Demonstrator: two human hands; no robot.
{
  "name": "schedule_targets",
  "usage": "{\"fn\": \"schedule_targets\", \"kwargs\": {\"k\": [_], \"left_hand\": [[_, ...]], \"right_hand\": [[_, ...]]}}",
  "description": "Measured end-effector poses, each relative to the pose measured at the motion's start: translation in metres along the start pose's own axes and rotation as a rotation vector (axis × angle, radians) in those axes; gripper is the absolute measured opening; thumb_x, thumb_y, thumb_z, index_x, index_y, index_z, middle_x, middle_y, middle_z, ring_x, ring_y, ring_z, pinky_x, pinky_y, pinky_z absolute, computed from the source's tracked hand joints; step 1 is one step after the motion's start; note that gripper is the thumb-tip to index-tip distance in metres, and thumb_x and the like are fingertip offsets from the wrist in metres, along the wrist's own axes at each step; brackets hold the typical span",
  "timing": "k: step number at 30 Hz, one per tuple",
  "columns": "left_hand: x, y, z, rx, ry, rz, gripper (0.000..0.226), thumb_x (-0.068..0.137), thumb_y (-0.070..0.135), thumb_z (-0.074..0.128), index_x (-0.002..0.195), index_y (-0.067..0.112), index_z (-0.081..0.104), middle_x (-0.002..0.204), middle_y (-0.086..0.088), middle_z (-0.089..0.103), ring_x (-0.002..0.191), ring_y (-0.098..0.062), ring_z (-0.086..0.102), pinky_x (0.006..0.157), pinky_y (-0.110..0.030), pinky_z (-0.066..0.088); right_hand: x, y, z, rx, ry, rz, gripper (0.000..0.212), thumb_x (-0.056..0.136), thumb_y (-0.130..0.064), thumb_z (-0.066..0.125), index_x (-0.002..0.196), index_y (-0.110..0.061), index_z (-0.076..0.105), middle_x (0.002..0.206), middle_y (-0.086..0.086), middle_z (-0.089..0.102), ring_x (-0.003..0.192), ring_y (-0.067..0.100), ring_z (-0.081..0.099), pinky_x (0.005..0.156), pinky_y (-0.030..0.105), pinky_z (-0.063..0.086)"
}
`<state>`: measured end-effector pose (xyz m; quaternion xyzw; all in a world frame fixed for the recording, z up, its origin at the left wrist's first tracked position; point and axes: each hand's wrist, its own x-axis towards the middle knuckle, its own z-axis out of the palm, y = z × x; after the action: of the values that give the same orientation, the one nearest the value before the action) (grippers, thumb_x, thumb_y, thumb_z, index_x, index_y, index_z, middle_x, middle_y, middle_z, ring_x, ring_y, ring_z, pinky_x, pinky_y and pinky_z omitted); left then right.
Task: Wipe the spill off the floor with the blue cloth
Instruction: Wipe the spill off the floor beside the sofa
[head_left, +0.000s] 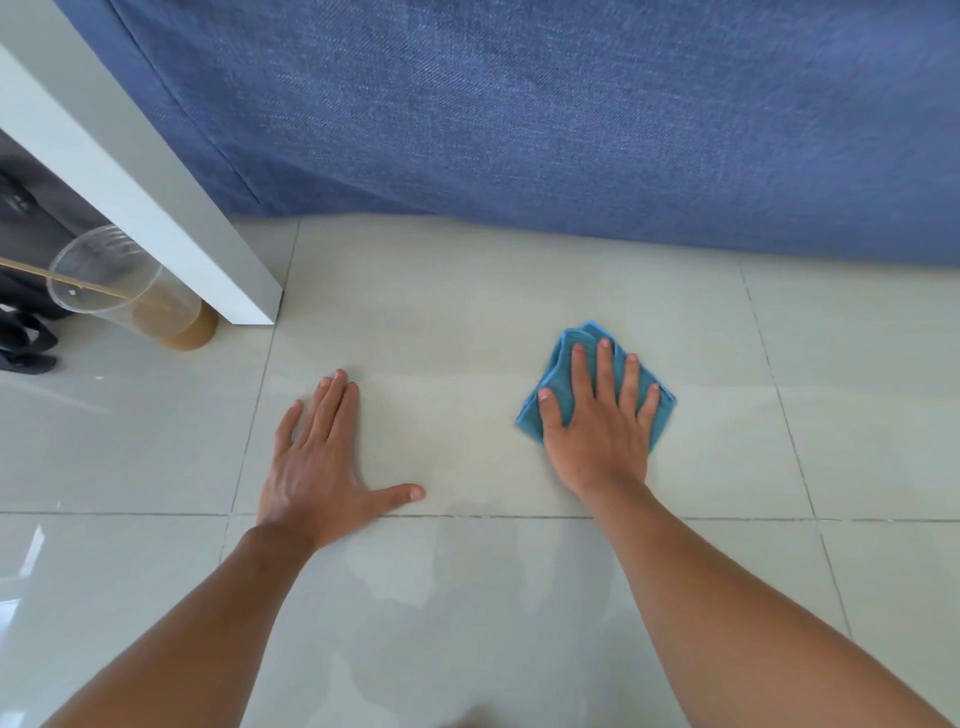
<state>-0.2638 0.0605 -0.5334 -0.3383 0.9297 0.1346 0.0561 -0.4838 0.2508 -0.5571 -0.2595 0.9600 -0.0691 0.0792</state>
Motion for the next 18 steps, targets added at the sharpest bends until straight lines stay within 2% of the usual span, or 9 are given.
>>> {"fn": "schedule_targets", "kwargs": {"k": [3,9,18], "left_hand": [[-0.001,-0.001,0.001,0.007,0.001,0.006,0.144,0.053,0.102,0.04,0.158,0.01,0.009,0.169,-0.003,-0.001,0.155,-0.015,-0.006,0.126,-0.044,0.002],[0.002,-0.001,0.002,0.004,0.002,0.009,0.143,0.053,0.1,0.044,0.158,0.01,0.007,0.169,-0.003,-0.002,0.155,-0.016,-0.005,0.126,-0.044,0.002],[0.003,-0.001,0.004,-0.011,0.002,0.01,0.145,0.052,0.102,0.041,0.158,0.008,0.007,0.169,-0.005,0.0,0.155,-0.015,-0.004,0.126,-0.044,0.002]], "right_hand": [[-0.016,-0.015,0.002,-0.011,-0.03,-0.066,0.073,0.098,-0.062,0.017,0.161,-0.027,0.003,0.17,0.001,-0.007,0.155,0.03,-0.011,0.122,0.055,-0.008],[-0.021,-0.033,0.002,-0.071,-0.1,-0.394,0.076,0.095,-0.066,0.023,0.161,-0.029,0.012,0.171,0.0,0.0,0.155,0.03,-0.007,0.122,0.057,-0.002],[-0.011,-0.092,0.01,-0.002,-0.108,-0.447,0.078,0.094,-0.069,0.032,0.159,-0.029,0.018,0.17,0.0,0.004,0.155,0.031,-0.006,0.122,0.057,-0.004]]}}
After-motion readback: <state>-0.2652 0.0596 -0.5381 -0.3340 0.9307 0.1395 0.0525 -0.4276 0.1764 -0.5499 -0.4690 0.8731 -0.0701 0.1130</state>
